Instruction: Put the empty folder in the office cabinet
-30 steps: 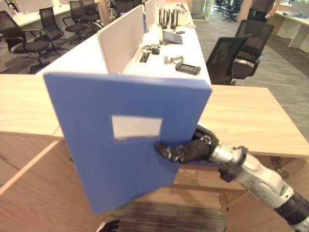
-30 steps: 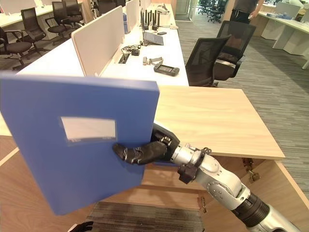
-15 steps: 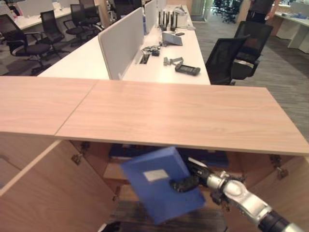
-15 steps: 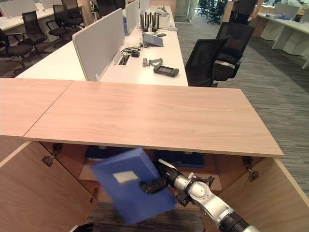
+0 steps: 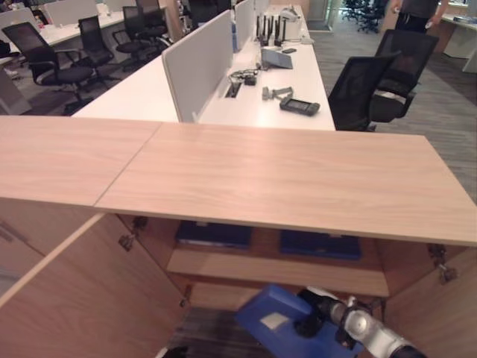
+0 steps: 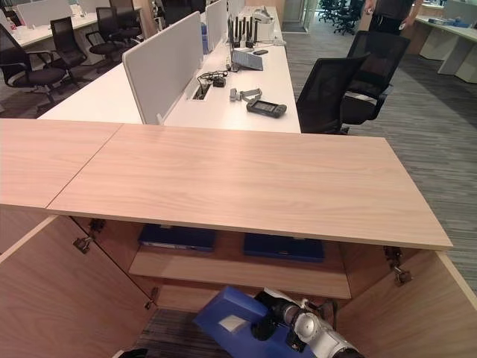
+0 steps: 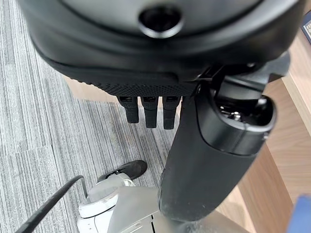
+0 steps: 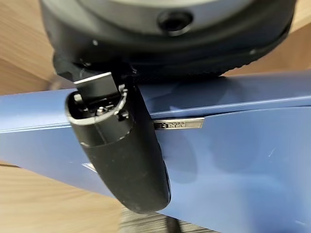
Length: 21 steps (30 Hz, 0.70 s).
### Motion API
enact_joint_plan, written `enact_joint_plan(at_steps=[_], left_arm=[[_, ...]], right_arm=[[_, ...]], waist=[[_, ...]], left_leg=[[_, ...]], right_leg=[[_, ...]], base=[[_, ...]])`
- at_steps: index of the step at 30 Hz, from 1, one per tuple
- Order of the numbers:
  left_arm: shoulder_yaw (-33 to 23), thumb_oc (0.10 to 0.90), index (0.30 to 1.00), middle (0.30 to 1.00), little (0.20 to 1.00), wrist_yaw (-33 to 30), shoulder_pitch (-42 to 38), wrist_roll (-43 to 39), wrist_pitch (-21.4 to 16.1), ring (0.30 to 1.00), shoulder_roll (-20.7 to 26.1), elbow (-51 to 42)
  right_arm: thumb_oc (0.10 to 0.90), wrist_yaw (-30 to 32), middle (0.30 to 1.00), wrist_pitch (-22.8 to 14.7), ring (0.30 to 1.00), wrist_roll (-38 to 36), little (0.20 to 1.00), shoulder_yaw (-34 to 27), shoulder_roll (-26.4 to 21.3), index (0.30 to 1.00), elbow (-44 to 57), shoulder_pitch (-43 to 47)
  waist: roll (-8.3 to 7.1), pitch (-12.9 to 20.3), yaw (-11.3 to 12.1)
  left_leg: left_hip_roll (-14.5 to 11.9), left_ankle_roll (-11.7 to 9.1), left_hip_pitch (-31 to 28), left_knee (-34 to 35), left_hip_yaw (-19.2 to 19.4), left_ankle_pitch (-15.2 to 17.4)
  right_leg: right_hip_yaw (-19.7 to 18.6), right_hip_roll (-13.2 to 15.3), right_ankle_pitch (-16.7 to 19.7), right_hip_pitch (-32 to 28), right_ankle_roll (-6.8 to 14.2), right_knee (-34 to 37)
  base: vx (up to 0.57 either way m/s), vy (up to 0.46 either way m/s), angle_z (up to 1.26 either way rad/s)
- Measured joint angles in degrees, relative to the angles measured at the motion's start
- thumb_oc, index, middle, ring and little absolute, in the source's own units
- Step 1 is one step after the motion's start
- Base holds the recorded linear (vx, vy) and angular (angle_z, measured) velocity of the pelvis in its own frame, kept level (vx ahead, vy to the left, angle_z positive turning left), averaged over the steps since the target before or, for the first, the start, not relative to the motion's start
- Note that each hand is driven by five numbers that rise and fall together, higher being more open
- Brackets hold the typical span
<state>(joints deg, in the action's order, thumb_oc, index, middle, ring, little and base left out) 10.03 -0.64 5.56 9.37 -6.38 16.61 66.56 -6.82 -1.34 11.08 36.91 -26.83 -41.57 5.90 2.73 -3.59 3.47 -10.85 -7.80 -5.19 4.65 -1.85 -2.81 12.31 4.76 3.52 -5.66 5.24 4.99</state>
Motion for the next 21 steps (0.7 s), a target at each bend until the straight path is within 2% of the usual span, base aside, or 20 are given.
enact_joint_plan(at_steps=[6,8,9,11,13,16,21], left_arm=[[1.2,0.8,0.9,0.9,0.9,0.0,0.0,-0.1,0.0,0.9,0.0,0.3],[1.6,0.8,0.9,0.9,0.9,0.1,0.1,-0.1,0.0,0.9,0.0,0.3],[1.7,0.8,0.9,0.9,0.9,0.1,0.1,-0.1,0.0,0.9,0.0,0.3],[2.1,0.8,0.9,0.9,0.9,0.1,0.0,-0.2,0.0,0.9,0.0,0.3],[2.1,0.8,0.9,0.9,0.9,0.1,0.1,-0.2,0.0,0.9,0.0,0.3],[3.8,0.8,0.9,0.9,0.9,0.1,-0.1,-0.1,0.0,0.9,0.2,0.2],[4.7,0.8,0.9,0.9,0.9,0.1,-0.2,0.0,0.1,0.9,0.3,0.0]], right_arm=[[0.4,3.2,0.3,0.3,0.3,-3.9,0.3,-3.6,1.7,0.3,-3.6,-1.2],[0.4,4.2,0.3,-0.1,0.3,-16.1,0.3,-10.6,4.9,0.3,-6.9,-1.4],[0.4,4.2,0.3,-0.2,0.3,-18.8,0.3,-10.9,5.2,0.3,-6.9,-1.4],[0.4,3.8,0.3,-0.6,0.3,-32.3,0.3,-16.0,8.9,0.3,-10.2,-1.4],[0.4,4.3,0.3,-0.9,0.3,-37.3,0.3,-16.6,9.7,0.3,-10.6,-1.4],[0.4,4.4,0.3,-1.5,0.3,-49.0,0.3,-19.3,11.1,0.3,-11.0,-1.4],[0.4,4.9,0.3,-2.4,0.3,-60.1,0.3,-22.3,11.3,0.3,-11.0,-1.3]], waist=[[0.64,0.2,-0.1],[0.78,0.3,-0.1],[0.81,0.3,-0.1],[0.85,0.3,-0.1],[0.92,0.3,-0.1],[0.99,0.3,-0.1],[1.03,0.3,-0.1]], left_leg=[[-0.1,0.0,0.0,0.0,0.0,0.0],[-0.1,0.0,0.0,0.0,0.0,0.0],[-0.1,0.0,0.0,0.0,0.0,0.0],[-0.1,0.0,0.1,0.0,-0.1,0.0],[0.0,0.0,0.1,0.0,0.0,0.0],[0.0,0.0,0.1,0.0,0.0,0.0],[0.0,0.0,0.1,0.0,0.0,0.0]], right_leg=[[0.0,-0.1,0.0,0.0,-0.1,0.2],[0.0,-0.1,0.0,0.0,-0.1,0.3],[0.0,-0.1,0.0,0.0,-0.1,0.3],[0.0,-0.1,0.0,0.1,-0.1,0.2],[0.0,0.0,0.0,0.1,-0.1,0.1],[0.0,0.0,0.0,0.1,-0.1,0.1],[0.0,0.0,0.0,0.1,-0.1,0.2]], base=[[0.0,0.0,0.0],[0.0,0.0,0.0],[0.0,0.0,0.0],[0.0,0.0,0.0],[0.0,0.0,0.0],[0.0,0.0,0.0],[0.0,0.0,0.0]])
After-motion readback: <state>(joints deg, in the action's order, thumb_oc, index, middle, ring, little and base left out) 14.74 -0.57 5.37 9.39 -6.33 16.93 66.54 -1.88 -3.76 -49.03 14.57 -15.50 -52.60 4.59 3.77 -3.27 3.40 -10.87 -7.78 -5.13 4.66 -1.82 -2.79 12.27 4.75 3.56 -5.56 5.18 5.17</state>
